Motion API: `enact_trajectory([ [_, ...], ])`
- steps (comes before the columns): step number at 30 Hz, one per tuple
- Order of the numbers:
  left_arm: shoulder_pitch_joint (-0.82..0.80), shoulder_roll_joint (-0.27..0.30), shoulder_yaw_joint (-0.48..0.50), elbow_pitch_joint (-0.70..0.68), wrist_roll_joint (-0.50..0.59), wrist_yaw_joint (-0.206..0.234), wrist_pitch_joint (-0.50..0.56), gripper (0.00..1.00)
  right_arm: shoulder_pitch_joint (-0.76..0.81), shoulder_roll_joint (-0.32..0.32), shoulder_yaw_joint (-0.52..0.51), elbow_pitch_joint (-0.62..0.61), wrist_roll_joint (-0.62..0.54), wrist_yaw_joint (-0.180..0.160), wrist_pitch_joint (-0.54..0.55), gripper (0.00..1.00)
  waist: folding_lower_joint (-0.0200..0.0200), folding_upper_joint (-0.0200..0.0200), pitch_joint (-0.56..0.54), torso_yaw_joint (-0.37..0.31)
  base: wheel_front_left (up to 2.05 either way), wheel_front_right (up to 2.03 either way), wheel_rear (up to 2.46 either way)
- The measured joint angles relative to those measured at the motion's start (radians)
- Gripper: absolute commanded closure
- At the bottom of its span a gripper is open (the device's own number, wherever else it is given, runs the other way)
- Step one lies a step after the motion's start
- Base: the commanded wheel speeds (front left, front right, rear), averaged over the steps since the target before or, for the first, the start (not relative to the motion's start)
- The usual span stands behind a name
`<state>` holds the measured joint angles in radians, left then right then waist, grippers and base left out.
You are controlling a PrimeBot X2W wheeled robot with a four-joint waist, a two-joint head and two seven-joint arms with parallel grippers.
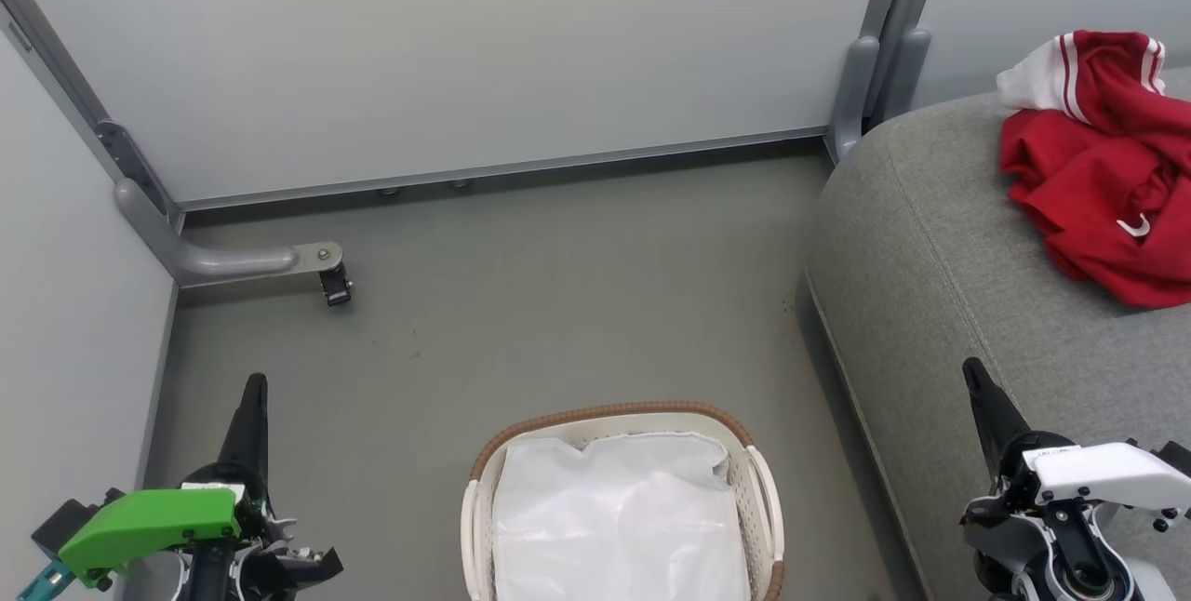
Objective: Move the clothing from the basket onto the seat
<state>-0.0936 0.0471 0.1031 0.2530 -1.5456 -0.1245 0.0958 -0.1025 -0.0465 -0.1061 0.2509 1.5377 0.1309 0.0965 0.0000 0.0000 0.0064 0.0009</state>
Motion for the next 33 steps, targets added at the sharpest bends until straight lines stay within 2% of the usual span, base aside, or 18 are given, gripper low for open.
enact_trajectory([
  [10, -0.01, 0.0, 0.011, -0.007, -0.065, -0.003, 0.018, 1.0, -0.001, 0.0, -0.007, -0.004, 0.072, 0.0, 0.019, 1.0, 0.0, 0.0, -0.003, -0.001, 0.0, 0.0, 0.0],
  [33, -0.01, 0.0, 0.011, -0.007, -0.066, -0.003, 0.018, 1.0, -0.002, -0.001, -0.007, -0.004, 0.073, 0.0, 0.019, 1.0, 0.0, 0.0, -0.003, -0.001, 0.0, 0.0, 0.0],
])
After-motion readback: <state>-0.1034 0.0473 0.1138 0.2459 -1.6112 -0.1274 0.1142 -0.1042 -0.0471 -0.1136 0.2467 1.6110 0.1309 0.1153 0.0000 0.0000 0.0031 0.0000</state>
